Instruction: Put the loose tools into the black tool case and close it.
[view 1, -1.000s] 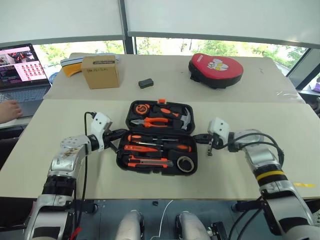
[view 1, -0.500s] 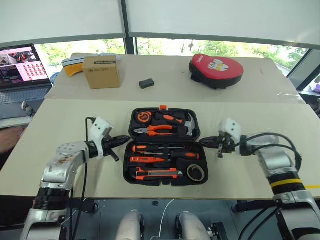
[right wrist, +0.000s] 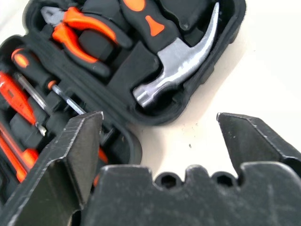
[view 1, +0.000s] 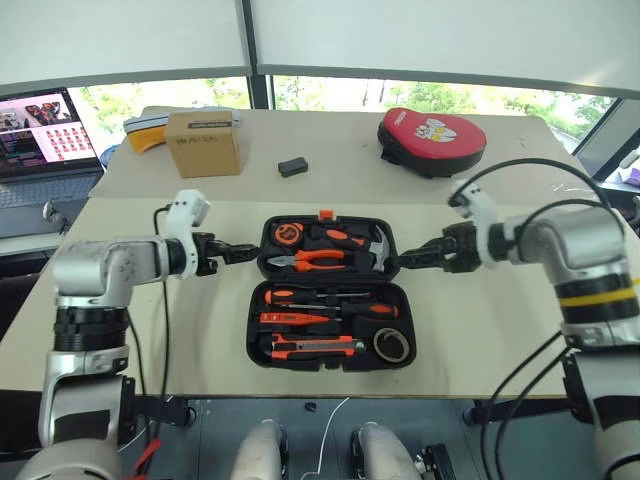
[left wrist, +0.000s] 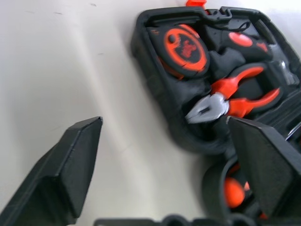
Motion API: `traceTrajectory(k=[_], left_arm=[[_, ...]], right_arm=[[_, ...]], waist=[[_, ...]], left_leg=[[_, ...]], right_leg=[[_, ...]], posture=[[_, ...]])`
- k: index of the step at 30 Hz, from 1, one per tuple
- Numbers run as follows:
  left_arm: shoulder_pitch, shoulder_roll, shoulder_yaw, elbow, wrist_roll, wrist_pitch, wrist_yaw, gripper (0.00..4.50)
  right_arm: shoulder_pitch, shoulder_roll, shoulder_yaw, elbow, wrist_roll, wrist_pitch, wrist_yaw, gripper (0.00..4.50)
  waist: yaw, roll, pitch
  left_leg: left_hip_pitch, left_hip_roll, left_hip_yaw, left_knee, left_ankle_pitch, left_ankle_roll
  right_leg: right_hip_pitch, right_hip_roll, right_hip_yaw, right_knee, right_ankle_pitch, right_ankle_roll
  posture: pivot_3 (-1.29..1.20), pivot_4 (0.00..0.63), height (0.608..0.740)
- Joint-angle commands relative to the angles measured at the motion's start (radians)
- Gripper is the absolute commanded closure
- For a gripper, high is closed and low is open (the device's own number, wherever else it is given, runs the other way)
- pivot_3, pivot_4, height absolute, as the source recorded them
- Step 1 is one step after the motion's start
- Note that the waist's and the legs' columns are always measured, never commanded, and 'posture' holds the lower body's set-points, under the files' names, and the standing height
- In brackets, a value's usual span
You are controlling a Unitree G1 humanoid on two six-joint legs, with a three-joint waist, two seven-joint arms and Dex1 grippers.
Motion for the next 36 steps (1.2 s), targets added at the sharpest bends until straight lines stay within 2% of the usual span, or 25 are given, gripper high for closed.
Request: traceTrajectory(k=[1, 11, 14, 15, 18, 20, 21, 22, 25, 27, 28, 33, 36], left_arm=[[-0.043, -0.008, -0.029, 0.037, 0.028, -0.023, 0.019, 0.02], [-0.079, -0.025, -0.089, 0.152, 0.086, -0.097, 0.017, 0.02], [-0.085, -0.04, -0.096, 0.183, 0.095, -0.116, 0.014, 0.0], [-0.085, -0.046, -0.096, 0.197, 0.099, -0.123, 0.013, 0.26], [-0.087, -0.062, -0.094, 0.234, 0.105, -0.139, 0.003, 1.03], [-0.093, -0.074, -0.092, 0.266, 0.11, -0.156, -0.005, 1.89], [-0.099, -0.081, -0.087, 0.287, 0.113, -0.168, -0.005, 2.11], [-0.105, -0.091, -0.071, 0.313, 0.117, -0.198, 0.004, 2.6], [-0.12, -0.112, -0.022, 0.363, 0.097, -0.227, 0.003, 3.62], [-0.114, -0.121, 0.011, 0.365, 0.064, -0.243, -0.024, 4.3], [-0.107, -0.121, 0.019, 0.357, 0.054, -0.25, -0.037, 4.46], [-0.043, -0.126, 0.105, 0.278, 0.0, -0.357, -0.089, 4.46], [0.044, -0.126, 0.151, 0.177, -0.025, -0.533, -0.171, 4.46]], right_arm=[[-0.064, 0.021, 0.026, 0.087, -0.049, -0.033, -0.04, 0.0], [-0.125, 0.109, 0.088, 0.28, -0.142, -0.097, -0.093, 0.0], [-0.128, 0.125, 0.11, 0.318, -0.187, -0.119, -0.125, 0.72], [-0.134, 0.135, 0.099, 0.341, -0.194, -0.122, -0.145, 1.14], [-0.15, 0.154, 0.085, 0.403, -0.209, -0.134, -0.176, 2.02], [-0.161, 0.165, 0.089, 0.445, -0.217, -0.139, -0.174, 2.82], [-0.166, 0.169, 0.096, 0.459, -0.219, -0.138, -0.164, 3.04], [-0.17, 0.175, 0.098, 0.466, -0.216, -0.134, -0.154, 3.45], [-0.176, 0.195, 0.061, 0.475, -0.195, -0.149, -0.154, 4.46], [-0.169, 0.213, -0.003, 0.453, -0.156, -0.204, -0.145, 4.5], [-0.158, 0.217, -0.03, 0.429, -0.142, -0.243, -0.136, 4.5], [-0.033, 0.181, -0.067, 0.227, -0.153, -0.537, -0.093, 4.5], [0.067, 0.146, -0.081, 0.082, -0.171, -0.736, -0.083, 4.5]], waist=[[-0.002, 0.0, 0.0], [-0.008, 0.0, 0.0], [-0.008, 0.0, 0.0], [-0.007, 0.0, 0.0], [-0.006, -0.001, -0.001], [-0.007, -0.001, -0.001], [-0.008, -0.001, -0.001], [-0.007, -0.002, -0.001], [-0.003, -0.002, -0.001], [-0.005, -0.002, -0.001], [-0.007, -0.002, -0.001], [-0.014, -0.002, -0.001], [-0.013, -0.001, -0.001]], left_leg=[[0.0, 0.0, 0.0, 0.0, 0.0, 0.0], [-0.001, 0.0, 0.001, 0.0, 0.0, 0.0], [-0.001, 0.0, 0.001, 0.0, 0.0, 0.0], [-0.001, 0.0, 0.001, 0.0, 0.0, 0.0], [0.0, 0.0, 0.002, 0.001, 0.0, 0.0], [0.001, 0.0, 0.002, 0.005, 0.0, 0.0], [0.001, 0.0, 0.002, 0.006, 0.0, 0.0], [0.002, 0.0, 0.002, 0.007, 0.0, 0.0], [0.01, 0.0, 0.002, 0.008, 0.001, 0.0], [0.016, 0.0, 0.001, 0.007, 0.001, 0.0], [0.016, 0.0, 0.001, 0.007, 0.001, 0.0], [0.012, 0.0, -0.001, 0.004, 0.001, 0.0], [-0.001, 0.0, -0.002, 0.006, 0.001, -0.001]], right_leg=[[0.0, 0.0, 0.0, 0.0, 0.0, 0.0], [-0.001, 0.0, 0.0, 0.005, 0.0, 0.0], [-0.001, 0.0, 0.0, 0.005, 0.0, 0.0], [-0.001, -0.001, 0.0, 0.005, 0.0, 0.0], [0.001, -0.001, -0.001, 0.005, 0.0, 0.0], [0.002, -0.001, -0.001, 0.005, 0.0, 0.0], [0.002, -0.001, -0.001, 0.005, 0.0, 0.0], [0.003, -0.001, -0.001, 0.006, 0.0, 0.0], [0.012, -0.001, -0.002, 0.007, 0.0, 0.0], [0.018, -0.001, -0.002, 0.006, 0.0, 0.0], [0.018, -0.001, -0.002, 0.006, 0.0, 0.0], [0.013, -0.001, 0.0, 0.007, 0.0, 0.0], [-0.003, -0.001, 0.002, 0.012, 0.0, 0.0]], posture=[[0.0, 0.15, 0.74], [0.0, 0.15, 0.74], [0.0, 0.15, 0.74], [0.0, 0.15, 0.74], [0.0, 0.15, 0.74], [0.0, 0.15, 0.74], [0.0, 0.15, 0.74], [0.0, 0.15, 0.74], [0.0, 0.15, 0.74], [0.0, 0.15, 0.74], [0.0, 0.15, 0.74], [0.0, 0.15, 0.74], [0.0, 0.15, 0.74]])
